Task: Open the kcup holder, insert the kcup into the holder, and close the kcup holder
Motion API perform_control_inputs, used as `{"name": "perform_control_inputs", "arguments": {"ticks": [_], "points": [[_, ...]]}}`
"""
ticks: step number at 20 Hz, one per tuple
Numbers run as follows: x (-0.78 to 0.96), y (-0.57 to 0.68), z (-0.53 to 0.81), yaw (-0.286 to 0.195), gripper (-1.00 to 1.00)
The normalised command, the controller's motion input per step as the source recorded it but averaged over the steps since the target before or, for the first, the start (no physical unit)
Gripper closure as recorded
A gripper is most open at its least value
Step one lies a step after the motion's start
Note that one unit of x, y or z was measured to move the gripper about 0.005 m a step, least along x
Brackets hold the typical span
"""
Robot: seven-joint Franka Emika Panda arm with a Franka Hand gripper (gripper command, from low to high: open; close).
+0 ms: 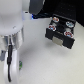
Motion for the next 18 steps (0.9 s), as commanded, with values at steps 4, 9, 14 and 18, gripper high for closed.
{"name": "perform_control_inputs", "arguments": {"ticks": [4,9,14,18], "points": [[0.20,-0.01,0.05,-0.095,1.00],[0.21,-0.02,0.06,-0.097,1.00],[0.11,0.07,0.34,-0.064,1.00],[0.07,0.20,0.67,-0.057,1.00]]}}
